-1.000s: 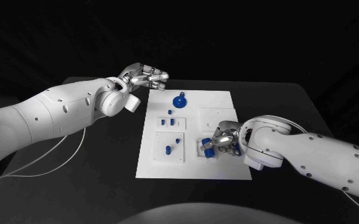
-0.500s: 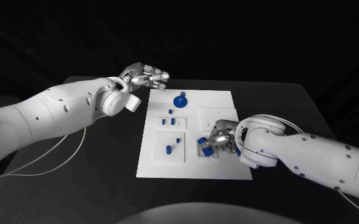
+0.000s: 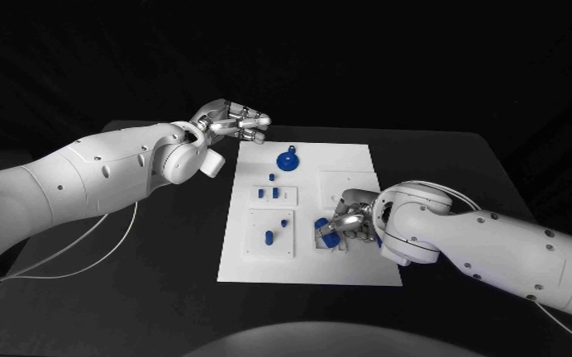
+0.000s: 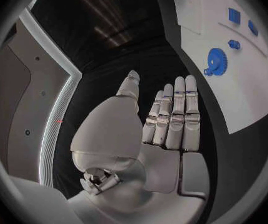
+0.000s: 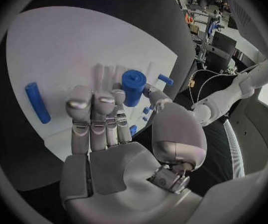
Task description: Assemble the parts on the task board
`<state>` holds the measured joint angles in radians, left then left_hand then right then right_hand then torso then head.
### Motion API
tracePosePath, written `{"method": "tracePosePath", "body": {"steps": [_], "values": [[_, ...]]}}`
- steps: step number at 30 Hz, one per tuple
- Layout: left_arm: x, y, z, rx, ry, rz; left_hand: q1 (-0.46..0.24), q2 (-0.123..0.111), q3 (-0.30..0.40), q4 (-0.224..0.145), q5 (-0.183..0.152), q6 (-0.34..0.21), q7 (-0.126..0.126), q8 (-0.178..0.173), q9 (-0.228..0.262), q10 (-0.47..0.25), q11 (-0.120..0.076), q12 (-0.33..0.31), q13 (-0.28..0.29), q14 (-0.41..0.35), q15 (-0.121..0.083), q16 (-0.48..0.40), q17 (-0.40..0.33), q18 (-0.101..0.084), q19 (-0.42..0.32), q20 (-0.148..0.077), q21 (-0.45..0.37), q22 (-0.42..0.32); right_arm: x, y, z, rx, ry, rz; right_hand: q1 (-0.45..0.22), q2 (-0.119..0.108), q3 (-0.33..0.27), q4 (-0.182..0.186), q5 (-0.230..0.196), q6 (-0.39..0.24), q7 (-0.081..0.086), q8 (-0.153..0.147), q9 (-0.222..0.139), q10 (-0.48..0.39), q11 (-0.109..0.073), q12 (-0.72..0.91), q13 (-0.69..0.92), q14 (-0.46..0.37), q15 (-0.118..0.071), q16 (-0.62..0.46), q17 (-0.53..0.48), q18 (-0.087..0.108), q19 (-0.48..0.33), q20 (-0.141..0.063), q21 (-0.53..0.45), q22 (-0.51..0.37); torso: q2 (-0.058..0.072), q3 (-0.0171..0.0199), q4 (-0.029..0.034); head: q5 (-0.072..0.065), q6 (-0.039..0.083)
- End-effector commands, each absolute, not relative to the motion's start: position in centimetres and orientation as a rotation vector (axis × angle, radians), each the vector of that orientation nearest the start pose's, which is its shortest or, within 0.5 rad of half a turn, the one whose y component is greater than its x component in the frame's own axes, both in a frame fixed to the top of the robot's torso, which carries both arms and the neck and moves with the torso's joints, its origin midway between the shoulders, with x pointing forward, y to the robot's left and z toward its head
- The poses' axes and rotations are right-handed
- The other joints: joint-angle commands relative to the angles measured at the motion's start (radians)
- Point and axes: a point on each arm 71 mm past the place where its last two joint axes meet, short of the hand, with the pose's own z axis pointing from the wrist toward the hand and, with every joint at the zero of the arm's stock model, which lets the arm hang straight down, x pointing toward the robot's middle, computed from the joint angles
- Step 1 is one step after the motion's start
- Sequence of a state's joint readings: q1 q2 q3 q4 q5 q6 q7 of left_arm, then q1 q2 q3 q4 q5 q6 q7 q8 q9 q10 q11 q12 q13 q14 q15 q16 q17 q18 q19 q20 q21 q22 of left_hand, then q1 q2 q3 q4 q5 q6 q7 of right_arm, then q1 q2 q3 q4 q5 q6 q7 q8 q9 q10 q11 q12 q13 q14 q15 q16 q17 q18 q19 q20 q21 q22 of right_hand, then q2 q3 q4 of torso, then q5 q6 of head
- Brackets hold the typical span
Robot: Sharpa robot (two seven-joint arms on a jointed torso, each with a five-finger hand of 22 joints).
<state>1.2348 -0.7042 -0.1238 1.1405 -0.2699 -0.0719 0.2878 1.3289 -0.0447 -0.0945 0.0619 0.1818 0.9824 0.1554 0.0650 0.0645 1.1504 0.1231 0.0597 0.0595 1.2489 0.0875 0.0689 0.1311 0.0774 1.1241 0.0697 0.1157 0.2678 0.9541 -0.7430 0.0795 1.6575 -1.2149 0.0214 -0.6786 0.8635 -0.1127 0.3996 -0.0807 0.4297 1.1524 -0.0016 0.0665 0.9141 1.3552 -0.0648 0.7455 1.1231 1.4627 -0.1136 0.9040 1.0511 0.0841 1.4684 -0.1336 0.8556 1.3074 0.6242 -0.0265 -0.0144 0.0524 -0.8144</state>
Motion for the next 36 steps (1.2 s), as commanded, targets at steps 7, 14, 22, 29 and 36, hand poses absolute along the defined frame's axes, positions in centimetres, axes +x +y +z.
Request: {"method": "tracePosePath", "body": {"steps": [7,14,22,29,36], "values": [[54.2,24.0,-21.5,-0.84,1.702,-1.349,-0.009,0.001,0.002,0.008,-0.005,-0.009,0.0,0.0,0.001,-0.006,0.0,0.004,0.001,-0.001,0.005,-0.002,0.001,-0.007,-0.001,0.006,0.007,-0.003,41.1,-13.6,-27.8,0.157,2.378,0.456,-0.002,0.033,0.026,0.034,-0.299,0.019,0.003,-0.002,-0.023,0.004,-0.001,0.003,-0.002,-0.003,-0.004,-0.002,0.002,-0.013,0.059,-0.004,0.0,0.075,0.0,0.0002,-0.0006,-0.001,-0.001],[54.3,24.0,-21.5,-0.841,1.702,-1.346,-0.009,0.001,0.002,0.008,-0.005,-0.009,0.0,0.0,0.001,-0.006,0.0,0.004,0.001,-0.001,0.005,-0.002,0.001,-0.007,-0.001,0.006,0.007,-0.003,40.9,-13.5,-27.8,0.153,2.385,0.466,0.03,-0.06,-0.045,0.217,-0.381,0.028,0.007,-0.001,-0.027,0.007,0.001,-0.002,-0.004,-0.003,-0.005,-0.002,0.007,-0.014,0.059,-0.006,0.002,0.077,0.0,0.0006,-0.0006,-0.002,-0.001],[54.2,24.1,-21.5,-0.84,1.707,-1.342,-0.009,-0.001,0.002,0.009,-0.006,-0.01,0.001,-0.001,0.001,-0.008,0.0,0.004,0.001,0.001,0.004,-0.001,0.002,-0.007,0.0,0.006,0.011,-0.006,40.6,-13.7,-27.8,0.156,2.385,0.472,0.073,-0.091,-0.074,0.303,-0.381,0.031,0.007,-0.001,-0.031,0.009,0.0,-0.008,-0.001,-0.001,-0.005,-0.004,0.014,-0.016,0.059,-0.007,0.004,0.078,0.0,0.001,-0.0007,-0.001,-0.003],[54.2,24.1,-21.5,-0.84,1.707,-1.339,-0.009,-0.001,0.002,0.009,-0.006,-0.01,0.001,-0.001,0.001,-0.008,0.0,0.004,0.001,0.001,0.004,-0.001,0.002,-0.007,0.0,0.006,0.011,-0.006,40.3,-14.1,-27.7,0.164,2.383,0.474,0.09,-0.096,-0.117,0.345,-0.381,0.034,0.006,-0.001,-0.031,0.011,0.0,-0.011,0.002,0.0,-0.005,-0.008,0.019,-0.016,0.059,-0.008,0.005,0.078,0.0,0.0011,-0.0014,0.002,-0.003],[54.3,24.3,-21.5,-0.842,1.705,-1.334,-0.009,0.0,0.002,0.009,-0.006,-0.01,0.001,-0.001,0.001,-0.008,0.0,0.004,0.001,0.0,0.004,-0.001,0.002,-0.007,0.0,0.006,0.011,-0.007,40.1,-14.6,-27.4,0.186,2.372,0.485,0.088,-0.098,-0.126,0.354,-0.381,0.037,0.005,-0.001,-0.029,0.013,-0.001,-0.009,0.004,0.001,-0.006,-0.008,0.021,-0.016,0.06,-0.008,0.008,0.079,0.0,0.0009,-0.0015,0.003,-0.001]]}}
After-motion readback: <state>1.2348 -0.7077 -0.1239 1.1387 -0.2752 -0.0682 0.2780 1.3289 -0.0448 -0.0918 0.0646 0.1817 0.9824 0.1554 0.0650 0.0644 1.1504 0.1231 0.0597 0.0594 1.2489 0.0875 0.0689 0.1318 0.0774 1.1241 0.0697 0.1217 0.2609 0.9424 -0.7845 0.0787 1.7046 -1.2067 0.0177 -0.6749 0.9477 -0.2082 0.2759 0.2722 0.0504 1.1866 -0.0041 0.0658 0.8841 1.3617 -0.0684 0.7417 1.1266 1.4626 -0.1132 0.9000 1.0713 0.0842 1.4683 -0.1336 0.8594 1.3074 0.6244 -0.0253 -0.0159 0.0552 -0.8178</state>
